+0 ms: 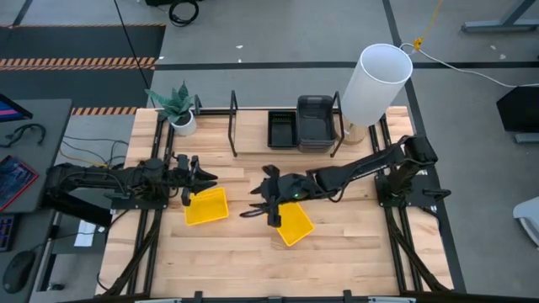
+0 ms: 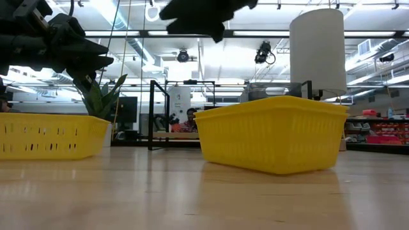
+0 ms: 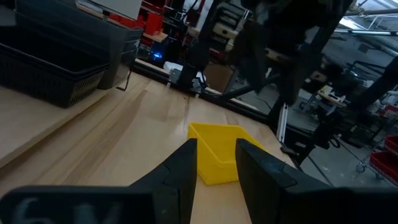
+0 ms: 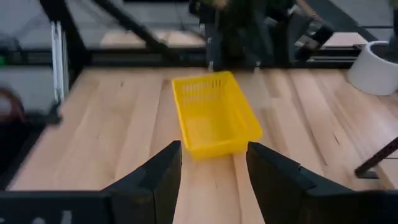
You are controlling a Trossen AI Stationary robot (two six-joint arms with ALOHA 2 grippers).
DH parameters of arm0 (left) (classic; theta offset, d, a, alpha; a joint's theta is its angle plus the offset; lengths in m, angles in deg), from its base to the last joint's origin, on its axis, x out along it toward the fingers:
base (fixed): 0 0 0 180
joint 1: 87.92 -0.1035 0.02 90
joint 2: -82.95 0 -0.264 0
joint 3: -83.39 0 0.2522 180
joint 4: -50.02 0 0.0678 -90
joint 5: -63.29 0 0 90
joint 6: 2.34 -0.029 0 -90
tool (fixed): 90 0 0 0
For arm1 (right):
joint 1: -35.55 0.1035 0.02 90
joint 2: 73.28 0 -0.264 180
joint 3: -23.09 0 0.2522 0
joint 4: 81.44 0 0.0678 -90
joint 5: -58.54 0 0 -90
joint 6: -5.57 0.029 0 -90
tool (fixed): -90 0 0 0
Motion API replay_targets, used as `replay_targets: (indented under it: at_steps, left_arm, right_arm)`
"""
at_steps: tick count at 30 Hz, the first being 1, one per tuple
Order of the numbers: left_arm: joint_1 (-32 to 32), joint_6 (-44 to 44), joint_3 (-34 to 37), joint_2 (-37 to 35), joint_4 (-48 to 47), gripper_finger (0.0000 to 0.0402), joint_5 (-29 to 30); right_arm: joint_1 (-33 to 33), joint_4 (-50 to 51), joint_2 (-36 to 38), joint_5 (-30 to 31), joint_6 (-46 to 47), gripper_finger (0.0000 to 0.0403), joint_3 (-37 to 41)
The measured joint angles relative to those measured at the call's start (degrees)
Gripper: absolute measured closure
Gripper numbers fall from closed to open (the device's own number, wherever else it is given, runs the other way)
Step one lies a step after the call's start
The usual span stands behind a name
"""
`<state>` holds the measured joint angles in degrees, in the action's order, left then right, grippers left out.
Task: Stack baskets on shelf by color
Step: Stack the left yellow bin on top of the right stacked yellow bins
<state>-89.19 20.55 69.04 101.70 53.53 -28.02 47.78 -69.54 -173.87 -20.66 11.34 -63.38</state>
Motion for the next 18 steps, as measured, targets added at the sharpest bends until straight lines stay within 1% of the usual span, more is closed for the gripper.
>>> replay_targets:
  at_steps: [6, 10, 13, 18]
  left_arm:
    - [0.01, 0.01, -0.01, 0.31, 0.06, 0.0285, -0.01]
    - [0.0, 0.02, -0.01, 0.76, -0.05, 0.0285, -0.01]
    - [0.0, -0.01, -0.01, 0.74, -0.19, 0.0285, 0.0]
    - [0.02, 2.1, -0.01, 0.76, 1.28, 0.0285, 0.05]
  right_arm:
    - [-0.73, -2.91, -6.97, -0.47, -8.83, 0.0218, -5.65]
    - [-0.85, -2.12, -8.56, -0.64, -10.88, 0.0218, -8.58]
    - [-0.79, -0.52, -5.62, -0.28, -12.28, 0.0218, -8.88]
    - [-1.54, 5.97, 0.68, 0.06, -12.4, 0.0218, -8.94]
